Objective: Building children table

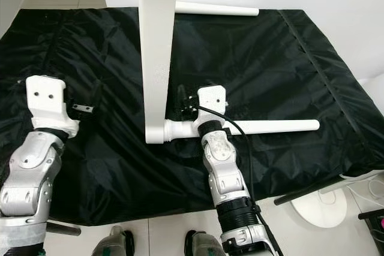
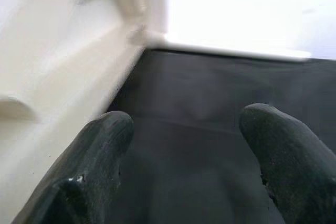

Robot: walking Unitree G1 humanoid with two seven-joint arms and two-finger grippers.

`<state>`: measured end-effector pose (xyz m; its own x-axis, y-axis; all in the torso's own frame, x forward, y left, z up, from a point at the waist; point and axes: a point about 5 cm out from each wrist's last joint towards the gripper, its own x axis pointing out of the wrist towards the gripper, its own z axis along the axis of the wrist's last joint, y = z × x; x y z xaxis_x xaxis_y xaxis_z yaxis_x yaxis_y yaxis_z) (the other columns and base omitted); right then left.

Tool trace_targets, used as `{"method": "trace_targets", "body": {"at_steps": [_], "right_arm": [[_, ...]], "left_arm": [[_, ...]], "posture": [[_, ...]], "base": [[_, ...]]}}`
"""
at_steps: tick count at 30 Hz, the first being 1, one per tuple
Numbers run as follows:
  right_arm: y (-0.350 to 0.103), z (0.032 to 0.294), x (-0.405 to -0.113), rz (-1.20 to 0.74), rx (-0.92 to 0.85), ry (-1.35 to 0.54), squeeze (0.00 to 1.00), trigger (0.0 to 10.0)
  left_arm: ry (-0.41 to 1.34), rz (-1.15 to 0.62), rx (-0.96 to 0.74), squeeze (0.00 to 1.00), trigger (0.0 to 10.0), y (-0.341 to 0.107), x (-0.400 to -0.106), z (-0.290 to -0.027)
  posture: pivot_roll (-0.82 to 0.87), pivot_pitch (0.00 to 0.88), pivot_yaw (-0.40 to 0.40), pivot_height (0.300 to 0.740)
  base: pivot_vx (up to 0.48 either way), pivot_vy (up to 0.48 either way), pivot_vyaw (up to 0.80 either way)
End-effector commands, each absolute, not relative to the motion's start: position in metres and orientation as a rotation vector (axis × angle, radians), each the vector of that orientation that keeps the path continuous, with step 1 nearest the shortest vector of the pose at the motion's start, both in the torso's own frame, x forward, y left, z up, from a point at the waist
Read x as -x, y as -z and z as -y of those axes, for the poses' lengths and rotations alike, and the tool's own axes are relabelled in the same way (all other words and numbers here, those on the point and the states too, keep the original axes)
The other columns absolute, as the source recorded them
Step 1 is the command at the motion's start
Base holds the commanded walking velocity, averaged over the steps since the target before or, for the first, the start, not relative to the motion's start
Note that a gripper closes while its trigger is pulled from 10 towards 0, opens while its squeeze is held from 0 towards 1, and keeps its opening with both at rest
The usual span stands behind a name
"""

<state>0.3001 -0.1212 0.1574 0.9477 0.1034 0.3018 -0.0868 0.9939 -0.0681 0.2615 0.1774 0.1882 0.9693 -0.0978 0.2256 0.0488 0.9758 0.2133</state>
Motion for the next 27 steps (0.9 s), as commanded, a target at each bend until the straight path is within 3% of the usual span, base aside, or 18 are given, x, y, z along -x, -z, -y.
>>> {"method": "trace_targets", "body": {"at_steps": [1,2,5,16,27], "right_arm": [[-0.154,0.139,-0.296,0.309,0.065,-0.035,0.00,10.0],[-0.151,0.155,-0.287,0.306,0.088,-0.014,0.00,10.0],[-0.147,0.167,-0.279,0.295,0.103,0.000,0.00,10.0],[-0.143,0.191,-0.246,0.274,0.143,0.011,0.00,10.0],[-0.143,0.199,-0.246,0.265,0.153,0.028,0.00,10.0]], "left_arm": [[0.059,0.241,-0.211,0.00,10.0,-0.185,-0.258,-0.178],[0.123,0.238,-0.215,0.00,10.0,-0.180,-0.249,-0.175],[0.172,0.237,-0.224,0.00,10.0,-0.176,-0.243,-0.174],[0.350,0.251,-0.240,0.00,10.0,-0.177,-0.215,-0.165],[0.330,0.280,-0.229,0.00,10.0,-0.177,-0.199,-0.159]], "posture": [[0.02,0.128,-0.032,0.740],[0.02,0.130,-0.034,0.740],[0.02,0.129,-0.037,0.740],[0.01,0.127,-0.028,0.740],[0.03,0.129,-0.038,0.740]], "base": [[0.000,0.000,0.00],[0.000,0.000,0.00],[0.000,0.000,0.00],[0.000,0.000,0.00],[0.000,0.000,0.00]]}}
